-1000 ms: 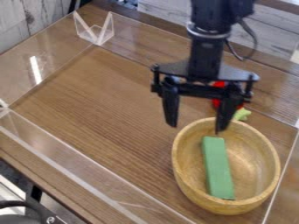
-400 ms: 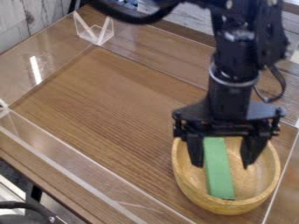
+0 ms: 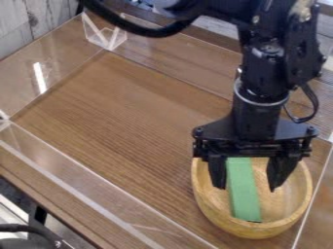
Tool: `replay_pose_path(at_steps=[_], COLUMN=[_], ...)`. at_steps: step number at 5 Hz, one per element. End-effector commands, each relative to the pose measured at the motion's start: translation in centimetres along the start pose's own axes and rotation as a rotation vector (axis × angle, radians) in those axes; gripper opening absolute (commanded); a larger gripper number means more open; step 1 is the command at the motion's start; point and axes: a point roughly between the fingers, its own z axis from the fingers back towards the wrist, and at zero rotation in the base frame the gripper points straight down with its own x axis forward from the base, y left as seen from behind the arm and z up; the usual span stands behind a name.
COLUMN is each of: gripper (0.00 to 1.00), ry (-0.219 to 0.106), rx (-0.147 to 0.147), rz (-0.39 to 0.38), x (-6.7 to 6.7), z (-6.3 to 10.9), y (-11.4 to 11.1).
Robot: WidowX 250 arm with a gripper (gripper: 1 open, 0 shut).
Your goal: Remove the green block from the brown bowl and put it on the table
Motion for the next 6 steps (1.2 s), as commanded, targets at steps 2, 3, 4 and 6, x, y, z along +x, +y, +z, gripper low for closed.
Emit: replay_pose_path(at_steps=[2, 3, 4, 6], gripper=[1.00, 1.00, 1.00, 1.00], ry=[-0.068, -0.092, -0.109, -0.112], rx=[-0.037, -0.031, -0.017, 0.005], rz=[0.020, 0.088, 0.138, 0.110], x=[2.1, 2.6, 2.8, 2.5], z=[0.1, 0.5, 0.5, 0.1], y=[-1.4, -1.5, -1.5, -0.9])
